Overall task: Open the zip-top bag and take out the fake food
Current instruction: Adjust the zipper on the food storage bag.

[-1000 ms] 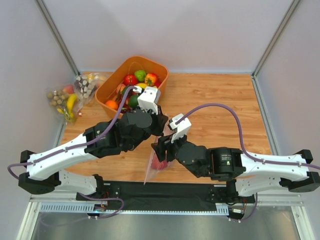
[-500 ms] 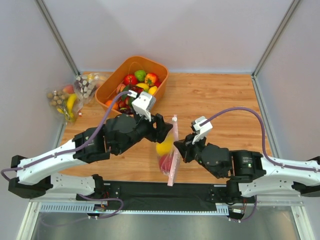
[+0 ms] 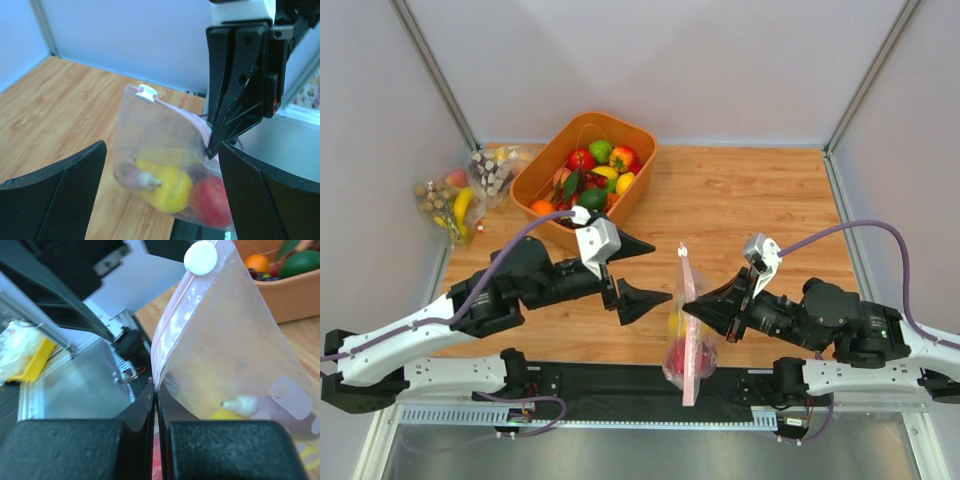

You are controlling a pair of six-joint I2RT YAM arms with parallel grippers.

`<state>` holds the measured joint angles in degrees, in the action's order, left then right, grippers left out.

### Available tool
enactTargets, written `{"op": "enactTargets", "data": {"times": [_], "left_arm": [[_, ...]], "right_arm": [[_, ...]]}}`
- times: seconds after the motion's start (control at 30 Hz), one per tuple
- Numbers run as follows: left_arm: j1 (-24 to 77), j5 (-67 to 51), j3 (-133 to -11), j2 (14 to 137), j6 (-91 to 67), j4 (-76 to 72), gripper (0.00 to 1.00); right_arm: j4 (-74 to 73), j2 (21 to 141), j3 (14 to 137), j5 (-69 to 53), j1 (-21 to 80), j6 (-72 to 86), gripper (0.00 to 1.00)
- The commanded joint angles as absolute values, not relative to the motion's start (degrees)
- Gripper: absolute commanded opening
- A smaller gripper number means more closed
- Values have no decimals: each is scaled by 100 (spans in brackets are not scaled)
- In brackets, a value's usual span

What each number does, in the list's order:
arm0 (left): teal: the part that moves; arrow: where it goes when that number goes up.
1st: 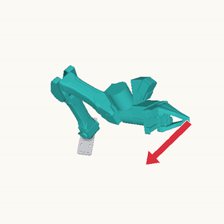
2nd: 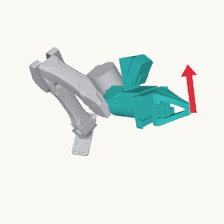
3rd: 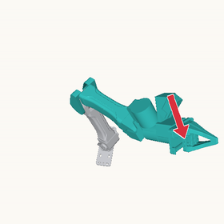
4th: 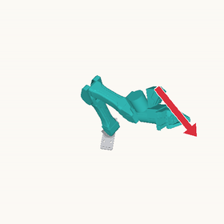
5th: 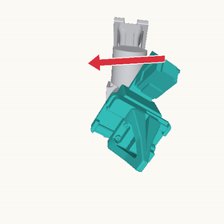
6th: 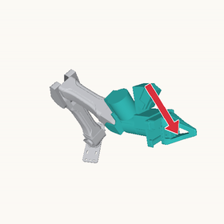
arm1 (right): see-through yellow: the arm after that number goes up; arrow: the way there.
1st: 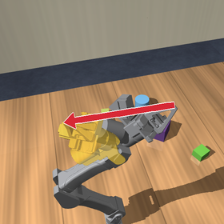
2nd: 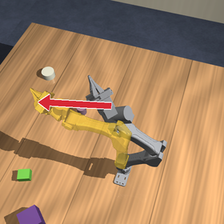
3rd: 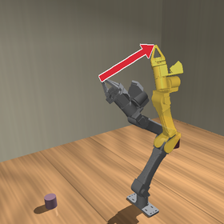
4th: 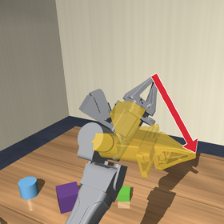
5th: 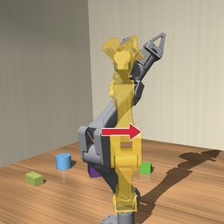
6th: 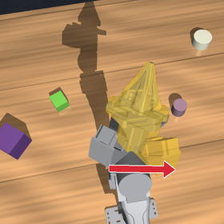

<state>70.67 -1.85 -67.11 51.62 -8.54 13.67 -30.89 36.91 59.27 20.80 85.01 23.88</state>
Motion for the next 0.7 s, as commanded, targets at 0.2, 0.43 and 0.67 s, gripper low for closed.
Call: {"op": "enactTargets", "data": {"times": [0.2, 0.43, 0.67], "left_arm": [[6838, -2266, -6838, 5458, -589, 836, 99], [6732, -3338, -6565, 5422, -1124, 141, 95], [6732, -4139, -6767, 5748, -1406, 35, 51]], "right_arm": [[-2241, 3507, 6302, 212, 8499, 2311, 0], [-2057, 3586, 6328, -553, 8499, 2364, 0], [-2223, 3656, 6486, -642, 8499, 2426, 0]]}}
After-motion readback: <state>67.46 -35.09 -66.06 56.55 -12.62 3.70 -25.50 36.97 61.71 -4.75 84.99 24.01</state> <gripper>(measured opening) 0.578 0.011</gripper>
